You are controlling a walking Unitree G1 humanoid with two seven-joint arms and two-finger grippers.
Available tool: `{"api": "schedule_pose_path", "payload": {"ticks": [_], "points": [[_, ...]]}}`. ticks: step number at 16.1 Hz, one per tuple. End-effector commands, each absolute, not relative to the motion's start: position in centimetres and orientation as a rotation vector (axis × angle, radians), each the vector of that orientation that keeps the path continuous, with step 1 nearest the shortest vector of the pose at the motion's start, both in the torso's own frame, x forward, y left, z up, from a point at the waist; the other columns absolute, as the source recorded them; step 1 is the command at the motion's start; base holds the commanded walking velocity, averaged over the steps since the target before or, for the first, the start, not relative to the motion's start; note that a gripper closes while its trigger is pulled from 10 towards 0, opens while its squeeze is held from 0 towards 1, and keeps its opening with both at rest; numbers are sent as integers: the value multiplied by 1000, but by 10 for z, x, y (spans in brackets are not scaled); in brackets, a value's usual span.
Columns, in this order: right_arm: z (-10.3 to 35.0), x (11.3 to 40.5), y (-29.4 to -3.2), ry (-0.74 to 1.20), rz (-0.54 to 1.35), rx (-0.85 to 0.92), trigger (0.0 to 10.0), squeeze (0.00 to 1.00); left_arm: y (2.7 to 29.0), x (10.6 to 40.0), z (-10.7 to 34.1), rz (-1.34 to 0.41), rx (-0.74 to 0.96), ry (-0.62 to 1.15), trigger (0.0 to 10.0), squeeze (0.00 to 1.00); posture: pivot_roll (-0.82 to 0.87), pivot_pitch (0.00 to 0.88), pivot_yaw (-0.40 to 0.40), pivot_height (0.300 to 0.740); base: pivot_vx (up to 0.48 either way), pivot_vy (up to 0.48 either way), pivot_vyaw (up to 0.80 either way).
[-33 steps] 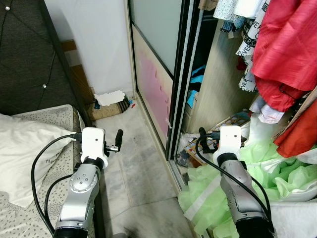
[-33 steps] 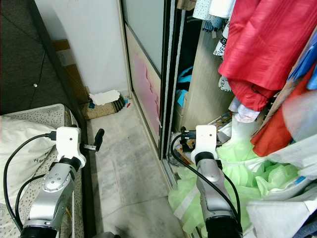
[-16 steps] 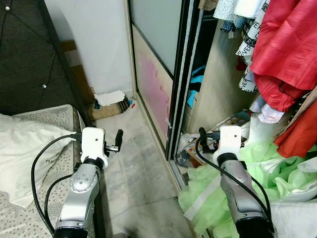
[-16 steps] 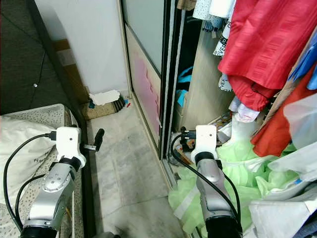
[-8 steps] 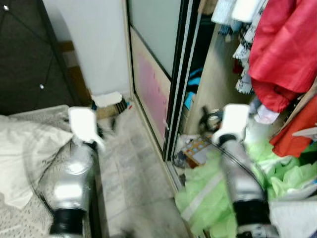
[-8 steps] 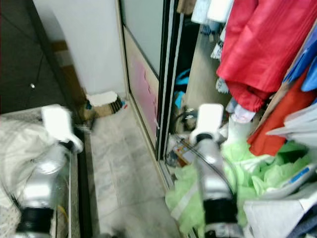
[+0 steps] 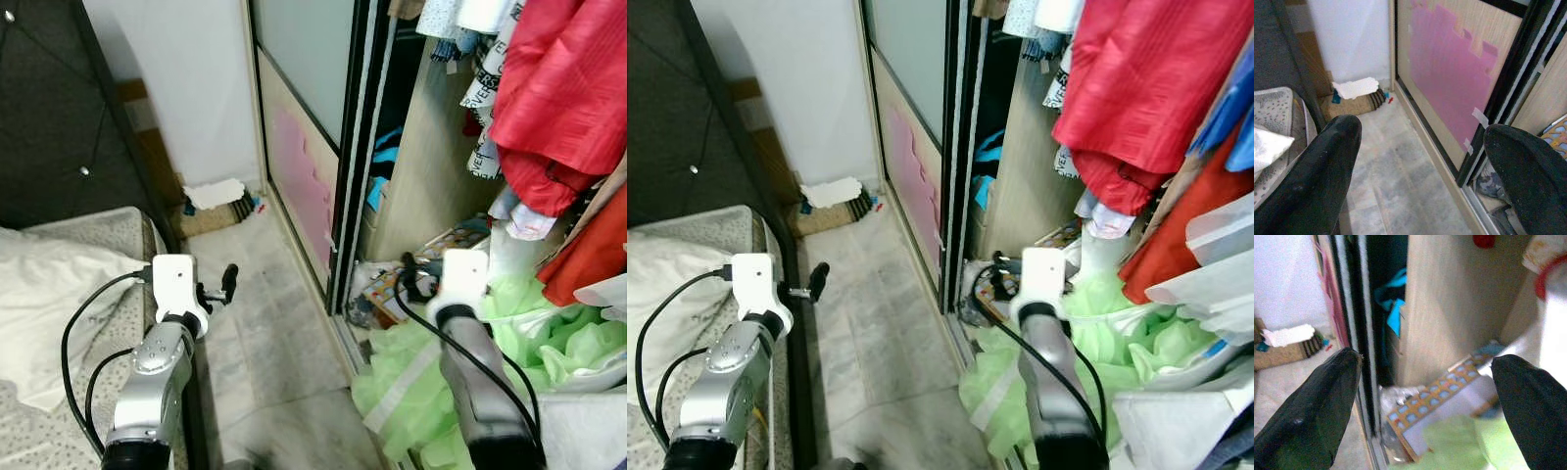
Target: Clean up the room
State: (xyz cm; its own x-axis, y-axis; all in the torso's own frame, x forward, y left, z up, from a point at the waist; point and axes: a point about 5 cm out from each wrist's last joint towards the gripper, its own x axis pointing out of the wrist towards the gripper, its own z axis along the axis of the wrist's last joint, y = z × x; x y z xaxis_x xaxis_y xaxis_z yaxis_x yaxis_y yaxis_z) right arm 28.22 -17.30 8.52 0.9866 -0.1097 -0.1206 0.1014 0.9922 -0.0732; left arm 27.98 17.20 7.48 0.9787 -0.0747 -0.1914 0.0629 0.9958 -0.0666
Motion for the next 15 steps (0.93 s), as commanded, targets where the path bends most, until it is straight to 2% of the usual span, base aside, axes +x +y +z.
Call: {"api": "schedule_pose_path", "payload": {"ticks": [1,4,5,7,11,13,15], "points": [[87,280,-177,123,-124,-78,10000,0,172,279,76,-63,-58,203,10000,0,-70,0,58,740,0,0,0],[96,287,-162,89,-42,-121,10000,0,168,281,79,-58,-110,247,10000,0,-66,0,32,740,0,0,800],[97,291,-161,93,-35,-116,10000,0,166,283,81,-98,-184,233,10000,0,-64,0,26,740,0,0,800],[101,295,-159,83,-18,-116,10000,0,167,284,85,-111,-190,197,10000,0,-59,0,16,740,0,0,800],[104,302,-154,73,13,-106,10000,0,166,286,92,-115,-139,172,10000,0,-31,0,2,740,0,0,800],[103,302,-145,73,45,-92,10000,0,169,287,92,-67,-42,151,10000,0,-22,0,1,740,0,0,800],[103,302,-143,69,50,-89,10000,0,166,286,91,-97,-86,155,10000,0,-24,0,3,740,0,0,800]]}}
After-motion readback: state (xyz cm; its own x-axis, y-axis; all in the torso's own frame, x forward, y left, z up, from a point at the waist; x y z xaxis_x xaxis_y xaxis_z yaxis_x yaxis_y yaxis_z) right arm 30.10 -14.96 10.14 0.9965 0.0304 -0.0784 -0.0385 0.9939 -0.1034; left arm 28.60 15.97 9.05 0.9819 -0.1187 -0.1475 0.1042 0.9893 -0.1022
